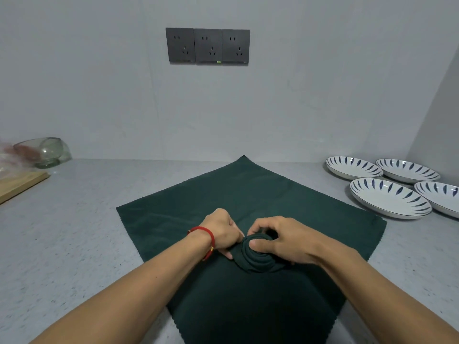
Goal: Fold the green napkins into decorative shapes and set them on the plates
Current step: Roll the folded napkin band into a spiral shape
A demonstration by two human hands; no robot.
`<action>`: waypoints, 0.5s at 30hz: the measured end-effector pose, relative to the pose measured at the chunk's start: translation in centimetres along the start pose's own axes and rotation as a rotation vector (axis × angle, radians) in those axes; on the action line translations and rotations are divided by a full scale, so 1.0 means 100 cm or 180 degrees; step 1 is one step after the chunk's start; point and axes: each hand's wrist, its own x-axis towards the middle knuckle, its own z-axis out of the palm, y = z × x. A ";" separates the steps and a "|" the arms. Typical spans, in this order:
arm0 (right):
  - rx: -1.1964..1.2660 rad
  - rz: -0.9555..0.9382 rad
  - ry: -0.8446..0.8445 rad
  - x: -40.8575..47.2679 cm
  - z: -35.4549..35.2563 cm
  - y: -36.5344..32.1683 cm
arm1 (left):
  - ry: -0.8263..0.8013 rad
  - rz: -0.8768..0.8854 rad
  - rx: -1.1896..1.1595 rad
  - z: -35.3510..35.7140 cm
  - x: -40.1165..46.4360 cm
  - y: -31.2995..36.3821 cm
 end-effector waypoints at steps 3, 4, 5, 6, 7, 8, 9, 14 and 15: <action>-0.0277 0.0099 -0.0060 0.006 0.000 -0.004 | 0.0127 -0.0027 -0.0185 0.002 0.002 -0.003; -0.0303 0.0199 -0.0077 0.009 0.000 -0.006 | 0.0199 -0.0017 -0.0255 0.004 0.004 -0.005; -0.0341 0.0310 -0.0090 0.012 0.001 -0.009 | 0.0292 -0.0005 -0.0288 0.004 0.002 -0.004; -0.0380 0.0425 -0.0101 0.015 0.001 -0.012 | 0.0397 0.0058 -0.0287 0.004 0.005 -0.005; -0.0376 0.0543 -0.0105 0.017 0.002 -0.014 | 0.0487 0.0109 -0.0263 0.005 0.004 -0.004; -0.0307 0.0641 -0.0096 0.020 0.002 -0.016 | 0.0571 0.0188 -0.0249 0.006 0.005 -0.004; -0.0179 0.0752 -0.0095 0.021 0.003 -0.018 | 0.0609 0.0218 -0.0281 0.007 0.003 -0.004; 0.0406 0.1114 -0.0081 0.026 0.004 -0.017 | 0.0562 0.0110 -0.0963 0.010 -0.019 -0.016; 0.0472 0.1114 -0.0023 0.027 0.005 -0.017 | 0.0453 0.0041 -0.1139 0.011 -0.026 -0.018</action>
